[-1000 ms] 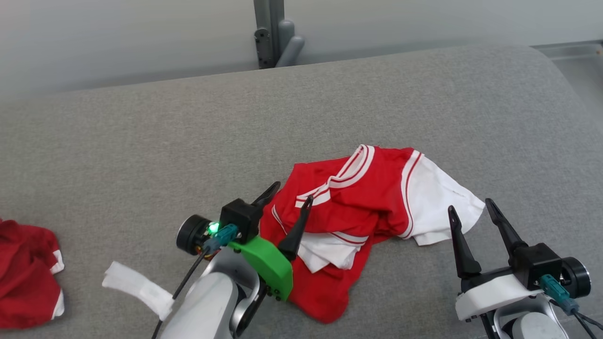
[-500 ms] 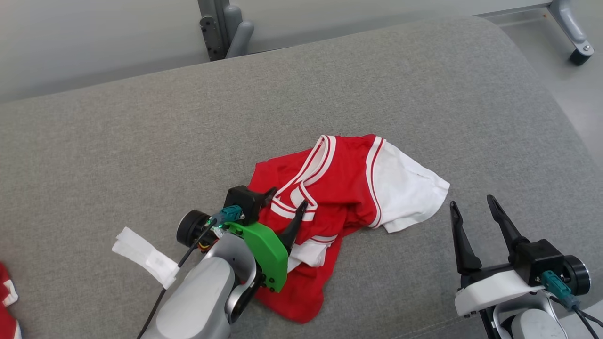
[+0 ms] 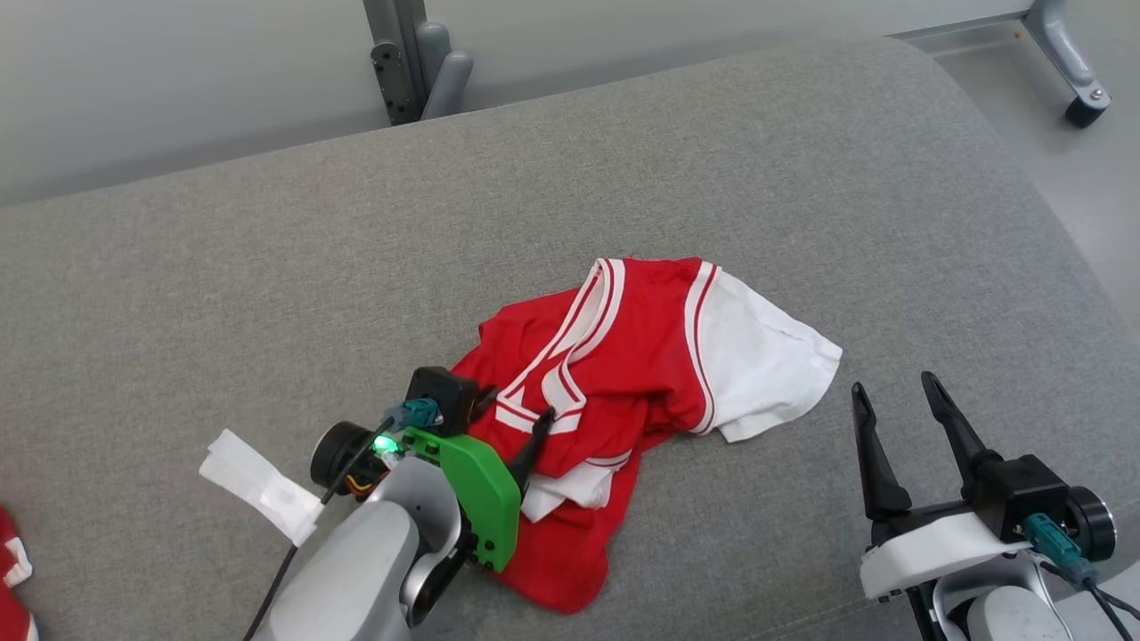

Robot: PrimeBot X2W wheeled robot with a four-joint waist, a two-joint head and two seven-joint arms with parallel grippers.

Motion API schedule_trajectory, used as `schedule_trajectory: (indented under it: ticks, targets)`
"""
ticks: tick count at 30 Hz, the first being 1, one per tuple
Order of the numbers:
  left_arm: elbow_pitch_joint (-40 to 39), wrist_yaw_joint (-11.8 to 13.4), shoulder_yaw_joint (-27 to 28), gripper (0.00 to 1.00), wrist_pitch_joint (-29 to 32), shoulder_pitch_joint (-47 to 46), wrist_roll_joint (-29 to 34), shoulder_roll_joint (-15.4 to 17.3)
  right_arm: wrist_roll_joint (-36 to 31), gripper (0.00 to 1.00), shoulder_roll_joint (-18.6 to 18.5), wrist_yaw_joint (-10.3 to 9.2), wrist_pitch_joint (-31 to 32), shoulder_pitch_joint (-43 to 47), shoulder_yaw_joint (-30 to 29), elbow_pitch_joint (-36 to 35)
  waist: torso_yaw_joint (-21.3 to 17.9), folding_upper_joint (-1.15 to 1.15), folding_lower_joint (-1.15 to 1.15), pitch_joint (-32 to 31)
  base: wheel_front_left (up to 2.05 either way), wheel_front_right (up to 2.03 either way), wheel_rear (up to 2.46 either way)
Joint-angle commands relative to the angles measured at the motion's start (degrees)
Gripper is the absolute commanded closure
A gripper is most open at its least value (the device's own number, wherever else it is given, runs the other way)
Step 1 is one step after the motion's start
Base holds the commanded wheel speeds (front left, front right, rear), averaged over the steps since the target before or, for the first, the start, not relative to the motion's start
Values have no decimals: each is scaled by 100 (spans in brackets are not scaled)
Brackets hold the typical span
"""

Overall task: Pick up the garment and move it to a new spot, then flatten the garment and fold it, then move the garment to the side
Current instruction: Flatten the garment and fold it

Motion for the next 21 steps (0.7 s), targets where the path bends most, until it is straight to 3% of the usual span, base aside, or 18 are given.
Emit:
schedule_trajectory:
  ticks: [1, 11, 12, 13, 14, 15, 16, 17, 21]
  targets:
    - [35, 10, 2, 0, 26, 98, -35, 57, 13, 0, -5, -2, -18, 40, -8, 6, 0, 63, 0, 0, 0, 0, 0]
    - [-157, -29, -15, 0, 123, 313, -293, 63, 46, 0, -4, -2, -18, 86, -34, 56, 20, 63, 0, -26, 0, 0, 0]
    - [-175, -30, -35, 9, 144, 337, -330, 55, 42, 0, -4, -2, -18, 92, -38, 62, 27, 63, 0, -27, 0, 0, 0]
    - [-175, -30, -35, 9, 144, 337, -330, 55, 42, 0, -4, -2, -18, 92, -38, 62, 27, 63, 0, -27, 0, 0, 0]
    - [-206, -34, -56, 37, 155, 342, -368, 52, 39, 0, -5, -2, -18, 96, -38, 65, 32, 63, 0, -28, 0, 0, 0]
    - [-238, -41, -67, 54, 161, 343, -393, 49, 37, 0, -5, -2, -18, 98, -39, 70, 38, 63, 0, -31, 0, 0, 0]
    - [-273, -45, -83, 82, 161, 356, -435, 38, 32, 0, -5, -2, -18, 101, -42, 76, 44, 63, 0, -36, 0, 0, 0]
    - [-314, -48, -99, 100, 157, 368, -466, 24, 28, 0, -5, -2, -18, 101, -46, 80, 51, 63, 0, -41, 0, 0, 0]
    - [-558, -73, -66, 100, 152, 349, -714, -23, 22, 0, -4, -2, -18, 109, -51, 93, 78, 63, 0, -72, 0, 0, 0]
